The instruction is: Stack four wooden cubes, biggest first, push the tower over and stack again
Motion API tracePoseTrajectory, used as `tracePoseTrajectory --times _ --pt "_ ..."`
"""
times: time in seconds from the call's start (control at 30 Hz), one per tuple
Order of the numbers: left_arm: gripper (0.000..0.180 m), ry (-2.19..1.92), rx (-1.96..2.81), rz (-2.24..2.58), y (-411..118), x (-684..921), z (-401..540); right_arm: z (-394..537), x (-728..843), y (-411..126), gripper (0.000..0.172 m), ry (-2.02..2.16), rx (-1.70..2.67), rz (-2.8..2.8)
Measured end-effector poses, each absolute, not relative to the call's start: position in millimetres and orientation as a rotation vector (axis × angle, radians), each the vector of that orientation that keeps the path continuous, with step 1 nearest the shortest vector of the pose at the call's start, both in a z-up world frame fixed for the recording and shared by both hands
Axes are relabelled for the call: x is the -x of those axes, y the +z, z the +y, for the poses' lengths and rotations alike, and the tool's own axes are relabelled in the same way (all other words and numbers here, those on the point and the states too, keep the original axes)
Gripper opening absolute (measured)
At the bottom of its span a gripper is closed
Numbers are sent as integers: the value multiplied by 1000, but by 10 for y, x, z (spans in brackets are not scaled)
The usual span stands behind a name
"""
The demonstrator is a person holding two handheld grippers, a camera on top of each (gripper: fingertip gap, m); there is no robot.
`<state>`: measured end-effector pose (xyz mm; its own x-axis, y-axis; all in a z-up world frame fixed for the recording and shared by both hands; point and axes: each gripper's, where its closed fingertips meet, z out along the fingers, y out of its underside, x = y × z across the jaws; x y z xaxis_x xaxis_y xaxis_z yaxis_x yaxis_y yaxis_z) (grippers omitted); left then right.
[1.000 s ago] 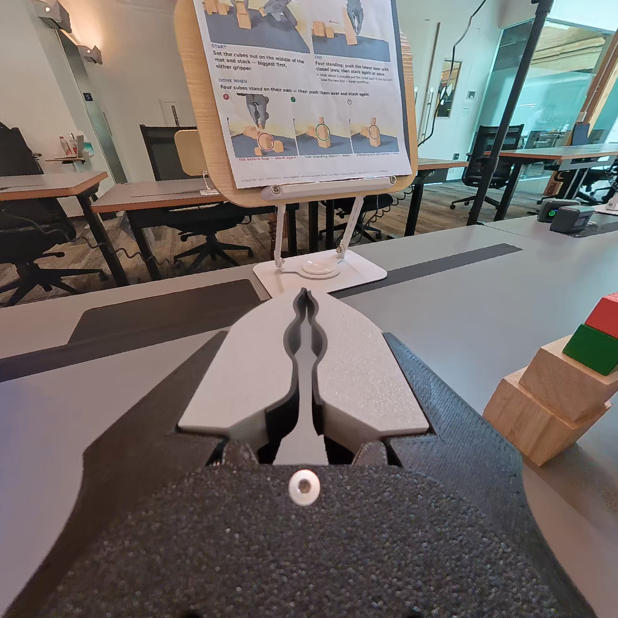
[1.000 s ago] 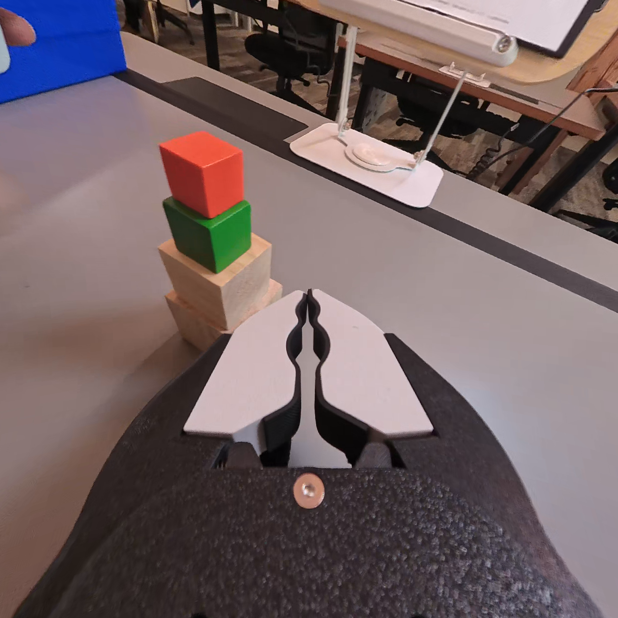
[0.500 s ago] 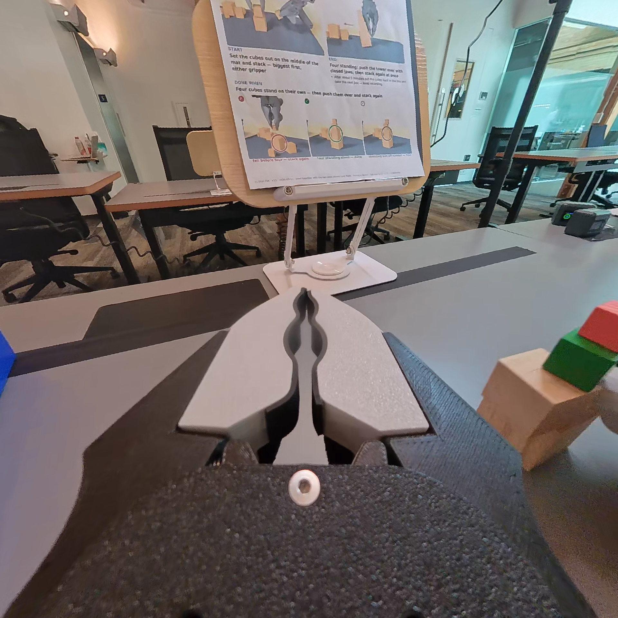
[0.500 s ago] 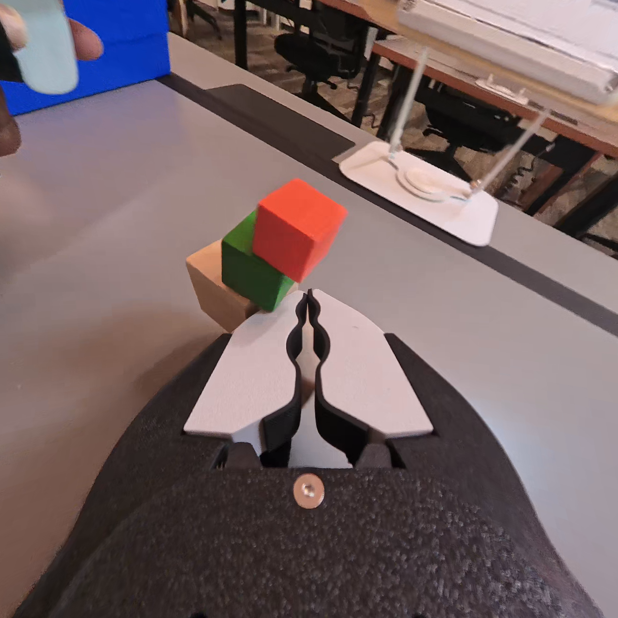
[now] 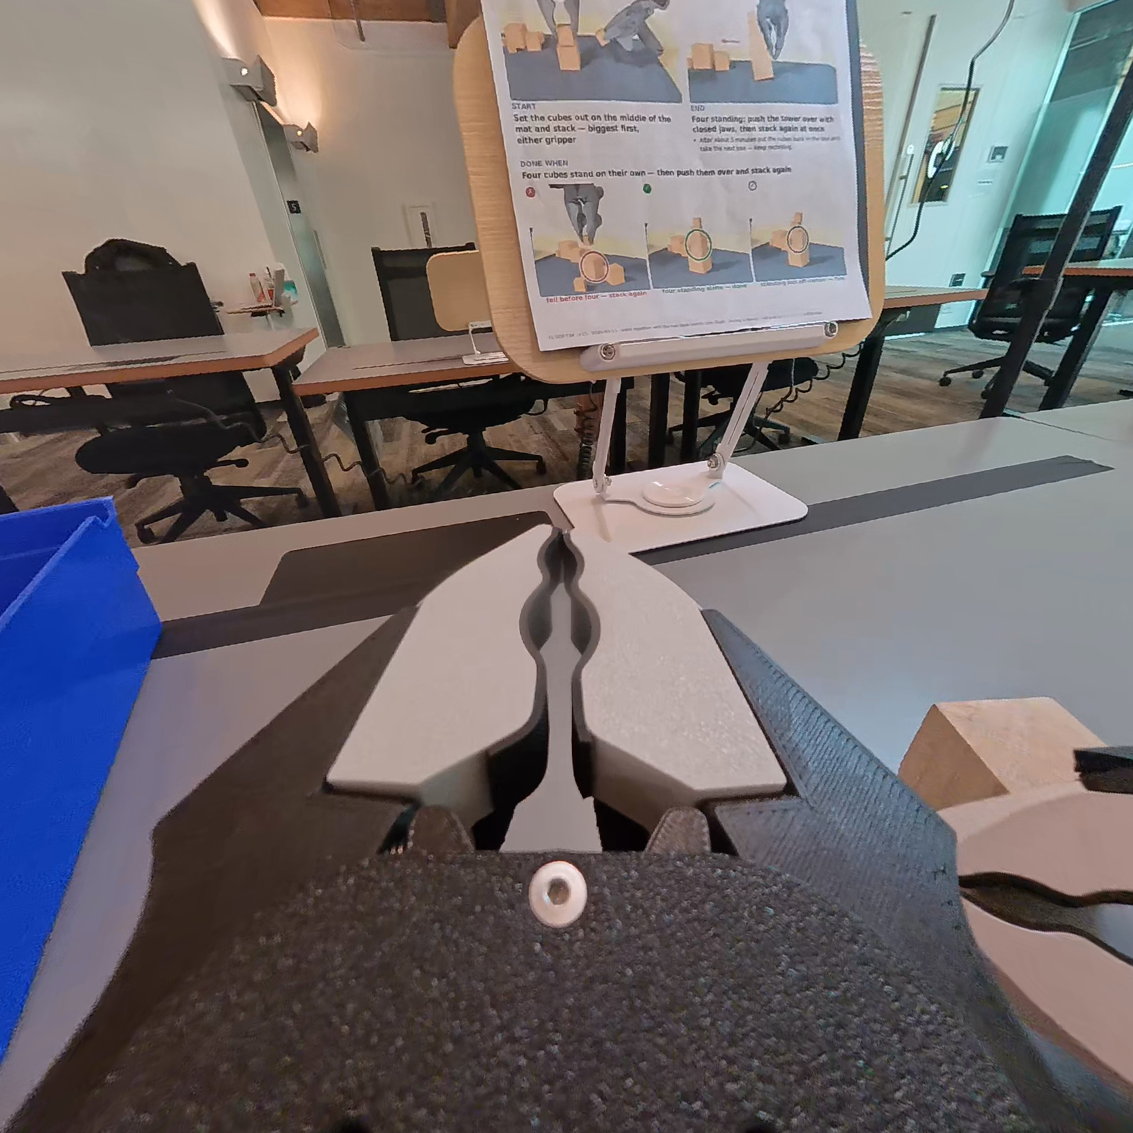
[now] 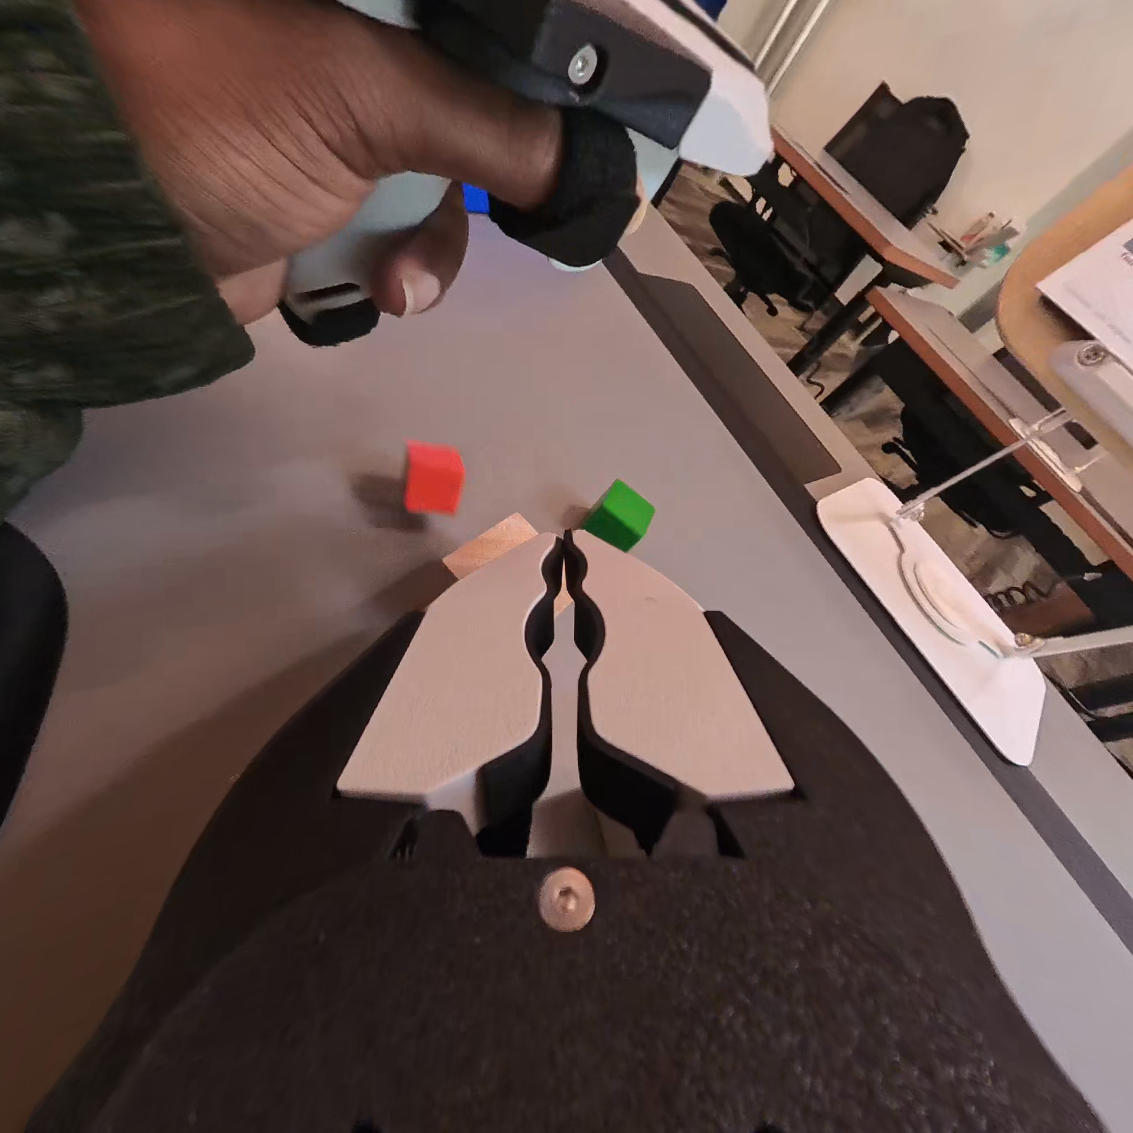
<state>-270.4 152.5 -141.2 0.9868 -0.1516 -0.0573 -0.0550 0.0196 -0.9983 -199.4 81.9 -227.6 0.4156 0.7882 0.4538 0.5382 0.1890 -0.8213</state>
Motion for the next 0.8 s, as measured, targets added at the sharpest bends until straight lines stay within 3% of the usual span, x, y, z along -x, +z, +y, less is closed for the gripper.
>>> tracePoseTrajectory --times 0.53,0.8 --pt "0 -61 1556 178 -1440 2689 1536 1532 501 -1335 0 348 1570 -723" --pt "0 -54 1558 199 -1471 2634 1541 1737 -576 -1457 0 323 1622 -488"
